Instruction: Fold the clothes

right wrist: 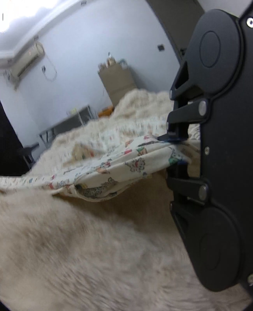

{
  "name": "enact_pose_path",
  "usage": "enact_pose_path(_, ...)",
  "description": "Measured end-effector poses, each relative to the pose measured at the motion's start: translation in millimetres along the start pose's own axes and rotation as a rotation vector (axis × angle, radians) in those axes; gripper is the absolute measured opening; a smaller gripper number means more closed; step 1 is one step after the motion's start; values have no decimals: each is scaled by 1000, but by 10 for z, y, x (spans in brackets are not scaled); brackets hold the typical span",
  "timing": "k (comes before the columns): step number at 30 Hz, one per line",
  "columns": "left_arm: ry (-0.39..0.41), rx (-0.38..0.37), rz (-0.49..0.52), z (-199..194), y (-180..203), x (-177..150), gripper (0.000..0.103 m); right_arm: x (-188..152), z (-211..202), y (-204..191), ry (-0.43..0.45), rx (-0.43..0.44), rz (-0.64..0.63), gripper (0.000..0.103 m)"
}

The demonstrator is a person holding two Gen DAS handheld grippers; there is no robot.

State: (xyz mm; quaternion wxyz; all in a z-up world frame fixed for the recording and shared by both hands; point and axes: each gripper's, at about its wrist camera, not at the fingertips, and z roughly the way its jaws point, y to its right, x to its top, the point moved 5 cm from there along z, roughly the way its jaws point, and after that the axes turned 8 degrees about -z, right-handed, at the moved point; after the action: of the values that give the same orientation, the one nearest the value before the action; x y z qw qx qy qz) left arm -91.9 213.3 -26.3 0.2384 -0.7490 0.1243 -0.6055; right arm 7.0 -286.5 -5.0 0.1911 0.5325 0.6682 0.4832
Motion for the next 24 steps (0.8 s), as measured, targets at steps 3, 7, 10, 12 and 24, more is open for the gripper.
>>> enact_pose_path(3,-52,-54,80,-12,111,-146,35,-19,93,-140,-27,58,-19,46)
enact_pose_path(7,-90,-64,67,50,50,-309,36,20,132,-161,-25,65,-6,28)
enact_pose_path(10,-102,-17,132,230,-38,-345,23,83,163,-91,-16,48,4,16)
enact_pose_path(12,-104,36,217,324,-126,-316,22,107,157,-93,-7,48,4,15)
enact_pose_path(24,-86,301,534,-78,-293,-402,29,72,1,-240,-3,77,-3,15)
